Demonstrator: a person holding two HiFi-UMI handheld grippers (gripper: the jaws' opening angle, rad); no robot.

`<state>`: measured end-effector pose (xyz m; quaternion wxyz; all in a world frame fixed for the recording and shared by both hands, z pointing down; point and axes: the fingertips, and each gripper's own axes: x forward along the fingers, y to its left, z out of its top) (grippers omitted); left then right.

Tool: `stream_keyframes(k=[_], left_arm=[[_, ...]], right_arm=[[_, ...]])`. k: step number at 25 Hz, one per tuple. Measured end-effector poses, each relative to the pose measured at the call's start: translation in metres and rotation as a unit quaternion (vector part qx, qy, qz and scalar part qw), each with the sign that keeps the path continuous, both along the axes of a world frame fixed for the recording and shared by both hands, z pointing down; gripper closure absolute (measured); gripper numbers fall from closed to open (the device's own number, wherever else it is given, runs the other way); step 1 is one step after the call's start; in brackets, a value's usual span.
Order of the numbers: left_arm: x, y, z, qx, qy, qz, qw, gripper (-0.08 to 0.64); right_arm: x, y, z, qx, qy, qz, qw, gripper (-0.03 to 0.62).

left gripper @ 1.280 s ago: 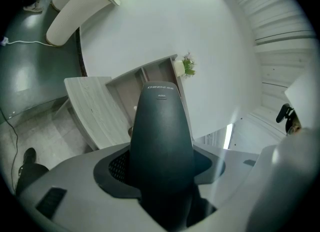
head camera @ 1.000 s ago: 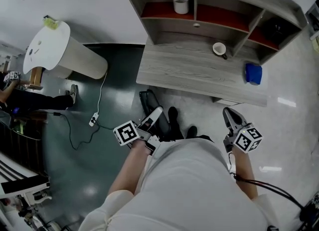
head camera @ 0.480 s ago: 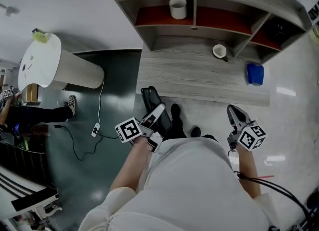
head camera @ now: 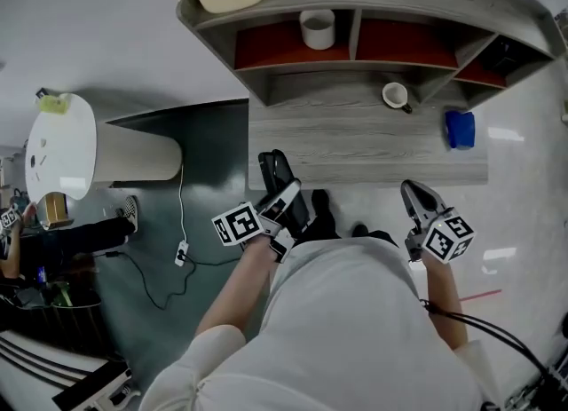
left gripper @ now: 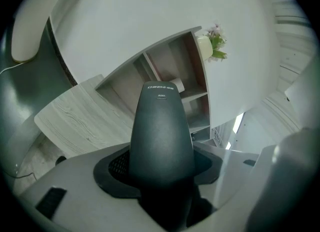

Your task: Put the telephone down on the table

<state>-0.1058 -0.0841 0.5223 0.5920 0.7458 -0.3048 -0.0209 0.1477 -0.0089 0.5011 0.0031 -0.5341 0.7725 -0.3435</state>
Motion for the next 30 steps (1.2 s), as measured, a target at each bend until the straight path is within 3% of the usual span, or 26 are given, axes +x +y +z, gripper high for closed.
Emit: stream_keyframes(k=[9, 18, 30], left_arm=[[-0.012, -0.054, 0.043, 0.002, -0.053, 0.06, 0.9968, 0.279], [-0.004, -0.098, 0.104, -0.019, -0.105, 0.064, 0.9922, 0.279], [0.021, -0.158, 0.204, -0.019, -0.24, 0.079, 0.9675, 0.279]], right_arm=[[-0.031, -0.036, 0.005, -0.014, 0.001, 0.038, 0.999, 0.575], [-0.031, -0.046, 0.014, -0.038, 0.003, 0.044, 0.998, 0.575], [0.005, -0.051, 0.029, -0.065, -0.002, 0.042, 0.997, 0.575]])
